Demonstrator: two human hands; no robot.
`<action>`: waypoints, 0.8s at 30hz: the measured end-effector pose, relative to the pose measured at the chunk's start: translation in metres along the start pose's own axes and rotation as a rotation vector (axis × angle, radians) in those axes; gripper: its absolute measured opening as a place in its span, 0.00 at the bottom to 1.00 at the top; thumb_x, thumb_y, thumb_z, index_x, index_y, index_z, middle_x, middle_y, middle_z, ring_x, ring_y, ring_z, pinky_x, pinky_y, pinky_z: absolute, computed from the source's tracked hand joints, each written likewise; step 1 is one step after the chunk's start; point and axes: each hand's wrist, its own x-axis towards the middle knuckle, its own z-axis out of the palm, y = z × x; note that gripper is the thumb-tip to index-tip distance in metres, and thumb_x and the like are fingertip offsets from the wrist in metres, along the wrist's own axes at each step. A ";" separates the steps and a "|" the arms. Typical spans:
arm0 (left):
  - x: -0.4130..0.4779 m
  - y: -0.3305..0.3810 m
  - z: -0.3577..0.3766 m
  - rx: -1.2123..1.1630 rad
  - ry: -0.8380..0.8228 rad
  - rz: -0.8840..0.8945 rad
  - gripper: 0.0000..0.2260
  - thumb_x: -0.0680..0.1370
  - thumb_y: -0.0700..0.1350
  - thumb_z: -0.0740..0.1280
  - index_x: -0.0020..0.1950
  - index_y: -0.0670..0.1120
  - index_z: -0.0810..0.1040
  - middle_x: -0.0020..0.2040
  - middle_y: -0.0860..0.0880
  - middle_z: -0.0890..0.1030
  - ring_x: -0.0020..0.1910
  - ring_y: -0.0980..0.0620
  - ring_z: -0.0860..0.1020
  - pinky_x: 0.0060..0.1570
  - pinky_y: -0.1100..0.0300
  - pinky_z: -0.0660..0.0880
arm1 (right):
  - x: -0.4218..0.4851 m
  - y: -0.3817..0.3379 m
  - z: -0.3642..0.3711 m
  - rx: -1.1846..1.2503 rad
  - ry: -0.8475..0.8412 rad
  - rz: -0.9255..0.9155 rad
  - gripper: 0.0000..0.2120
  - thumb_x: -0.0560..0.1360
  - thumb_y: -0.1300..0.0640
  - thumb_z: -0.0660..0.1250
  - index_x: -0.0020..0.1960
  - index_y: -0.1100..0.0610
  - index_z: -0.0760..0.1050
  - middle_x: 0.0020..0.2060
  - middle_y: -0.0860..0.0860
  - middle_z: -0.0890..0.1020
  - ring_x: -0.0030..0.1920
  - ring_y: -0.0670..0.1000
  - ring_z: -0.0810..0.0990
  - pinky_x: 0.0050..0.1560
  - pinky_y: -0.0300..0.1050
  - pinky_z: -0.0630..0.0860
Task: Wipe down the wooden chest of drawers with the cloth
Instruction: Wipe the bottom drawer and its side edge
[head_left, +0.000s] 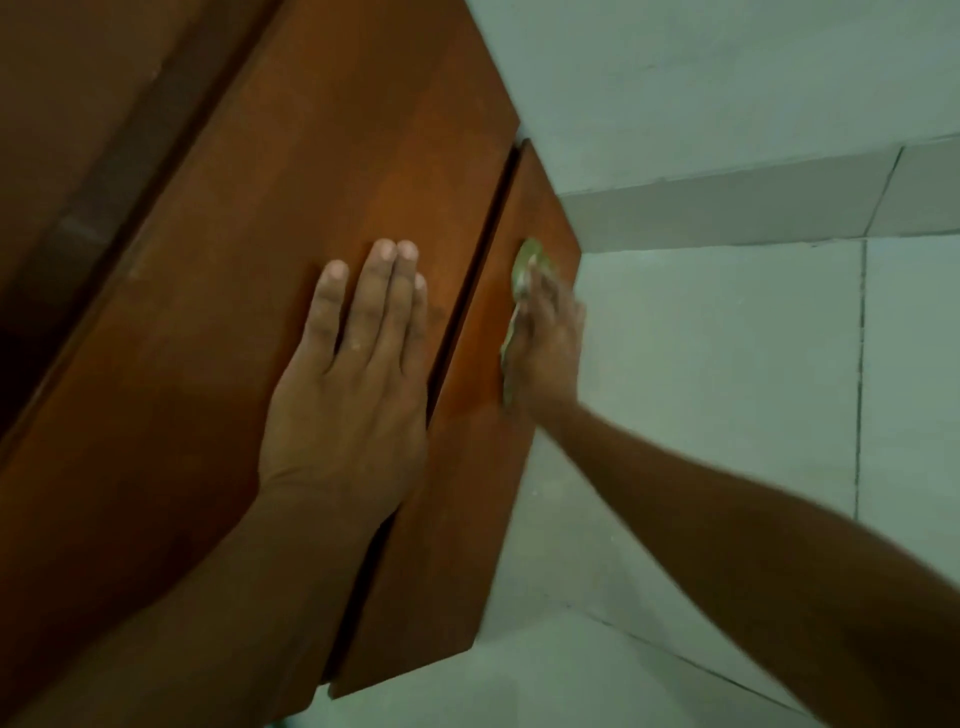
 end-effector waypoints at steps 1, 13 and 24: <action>0.001 0.001 0.000 0.003 -0.007 0.001 0.31 0.80 0.50 0.32 0.77 0.32 0.31 0.79 0.32 0.33 0.80 0.36 0.34 0.75 0.38 0.33 | 0.026 0.005 -0.001 -0.045 -0.031 0.088 0.20 0.83 0.57 0.52 0.71 0.60 0.73 0.68 0.60 0.74 0.66 0.61 0.72 0.69 0.53 0.68; -0.011 -0.003 -0.005 0.001 -0.073 0.017 0.32 0.76 0.47 0.29 0.79 0.35 0.34 0.81 0.36 0.37 0.81 0.39 0.37 0.78 0.41 0.36 | -0.080 -0.016 -0.049 0.183 -0.014 0.457 0.10 0.82 0.55 0.58 0.52 0.56 0.77 0.47 0.56 0.81 0.49 0.59 0.81 0.53 0.55 0.79; -0.068 -0.019 -0.004 -0.029 -0.064 0.044 0.31 0.83 0.52 0.40 0.79 0.34 0.33 0.80 0.33 0.35 0.80 0.36 0.36 0.78 0.40 0.37 | -0.242 -0.058 -0.021 0.256 -0.186 0.286 0.22 0.85 0.45 0.45 0.73 0.55 0.62 0.62 0.49 0.70 0.61 0.42 0.73 0.63 0.41 0.75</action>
